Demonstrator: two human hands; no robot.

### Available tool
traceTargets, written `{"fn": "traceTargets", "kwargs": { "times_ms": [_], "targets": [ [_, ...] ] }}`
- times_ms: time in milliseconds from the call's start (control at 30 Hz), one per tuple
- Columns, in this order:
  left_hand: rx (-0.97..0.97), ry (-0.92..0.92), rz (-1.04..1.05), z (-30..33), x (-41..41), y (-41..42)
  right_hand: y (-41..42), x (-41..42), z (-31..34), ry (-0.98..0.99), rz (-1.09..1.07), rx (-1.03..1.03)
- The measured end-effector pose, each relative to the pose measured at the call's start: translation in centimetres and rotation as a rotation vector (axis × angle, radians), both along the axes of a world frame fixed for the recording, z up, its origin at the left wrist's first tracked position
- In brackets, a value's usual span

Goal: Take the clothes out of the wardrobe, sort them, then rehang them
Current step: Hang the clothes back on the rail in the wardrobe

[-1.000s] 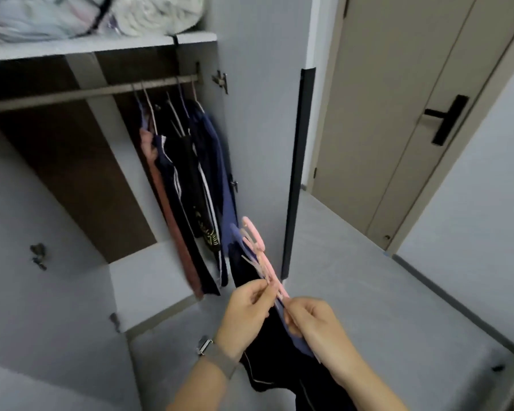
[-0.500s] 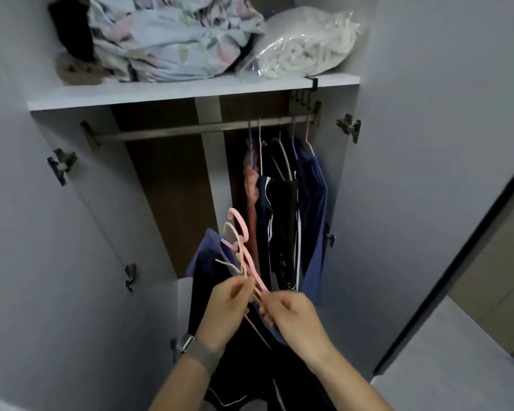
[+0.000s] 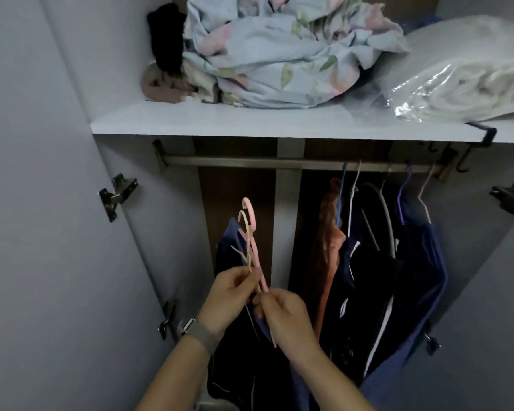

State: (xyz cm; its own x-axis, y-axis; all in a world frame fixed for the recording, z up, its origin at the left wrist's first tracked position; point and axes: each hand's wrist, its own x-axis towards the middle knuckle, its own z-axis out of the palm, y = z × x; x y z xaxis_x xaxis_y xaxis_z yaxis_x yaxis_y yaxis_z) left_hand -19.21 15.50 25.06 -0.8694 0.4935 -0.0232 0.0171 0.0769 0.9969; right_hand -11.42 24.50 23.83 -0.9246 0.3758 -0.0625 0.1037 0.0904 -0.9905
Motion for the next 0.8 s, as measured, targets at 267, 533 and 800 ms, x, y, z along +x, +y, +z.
{"fn": "traceTargets", "kwargs": {
  "times_ms": [267, 533, 800],
  "targets": [
    [0.031, -0.041, 0.322, 2.6, -9.7, -0.2, 0.2, -11.3, 2.4, 0.110, 0.194, 0.109],
    [-0.044, -0.113, 0.448, 3.3, -18.0, -1.2, 0.5, -18.7, 4.2, 0.095, 0.110, 0.163],
    [-0.056, -0.162, 0.528, 5.3, -25.5, -0.2, 1.3, -22.1, 4.1, 0.097, 0.065, 0.168]
  ]
}}
